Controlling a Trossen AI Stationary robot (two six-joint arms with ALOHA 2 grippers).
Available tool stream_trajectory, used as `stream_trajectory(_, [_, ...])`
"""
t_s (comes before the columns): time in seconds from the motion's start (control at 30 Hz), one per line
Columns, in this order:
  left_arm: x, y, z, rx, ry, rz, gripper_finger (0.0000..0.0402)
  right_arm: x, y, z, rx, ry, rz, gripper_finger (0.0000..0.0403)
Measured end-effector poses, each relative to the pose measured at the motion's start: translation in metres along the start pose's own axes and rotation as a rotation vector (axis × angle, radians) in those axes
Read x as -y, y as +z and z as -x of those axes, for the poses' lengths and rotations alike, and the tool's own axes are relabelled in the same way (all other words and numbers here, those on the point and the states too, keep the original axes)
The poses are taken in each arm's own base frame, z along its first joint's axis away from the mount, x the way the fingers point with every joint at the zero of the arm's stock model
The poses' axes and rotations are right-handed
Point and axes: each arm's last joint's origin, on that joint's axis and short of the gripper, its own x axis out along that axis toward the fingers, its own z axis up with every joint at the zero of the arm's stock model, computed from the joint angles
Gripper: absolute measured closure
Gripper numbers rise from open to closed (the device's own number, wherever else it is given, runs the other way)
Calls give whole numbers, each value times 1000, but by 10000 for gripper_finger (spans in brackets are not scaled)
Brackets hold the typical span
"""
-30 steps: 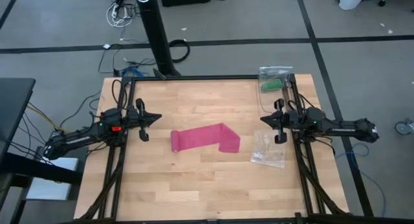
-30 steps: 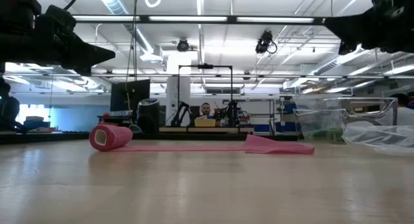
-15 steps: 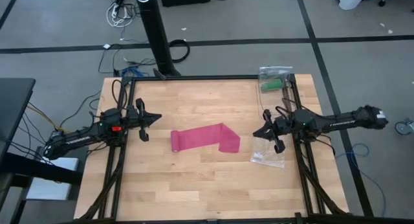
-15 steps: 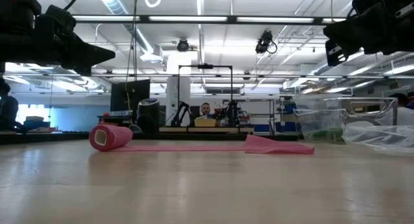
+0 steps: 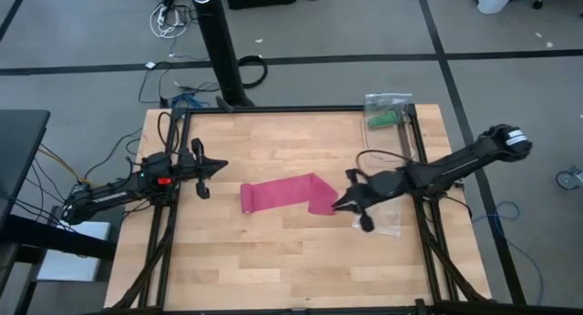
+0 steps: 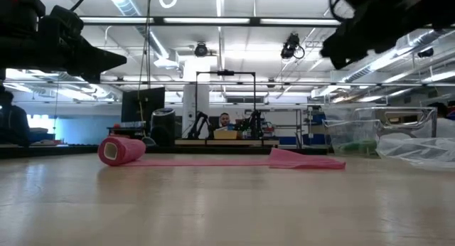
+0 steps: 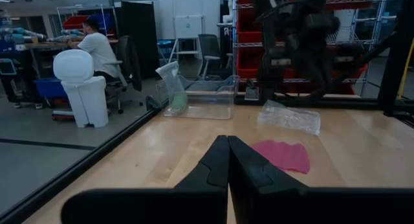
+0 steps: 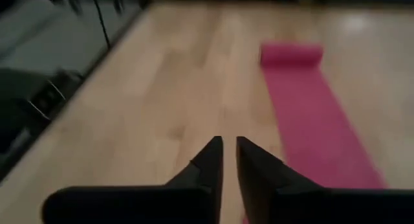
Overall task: Roll bandage
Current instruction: Roll the pink bandage
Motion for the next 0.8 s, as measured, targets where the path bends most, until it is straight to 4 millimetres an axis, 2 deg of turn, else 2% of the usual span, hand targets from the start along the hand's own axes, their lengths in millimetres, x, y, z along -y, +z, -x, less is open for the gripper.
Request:
stream_trajectory(0.23, [0,0,0,0,0,0,395,-3,6,-43,-241,-35,-82,309])
stream_trajectory(0.47, [0,0,0,0,0,0,395,-6,-5,-75,-475,-141,-64,312])
stream_trajectory(0.8, [0,1,0,12,14,-1,395,-12,-18,-105,-615,-207,-28,313])
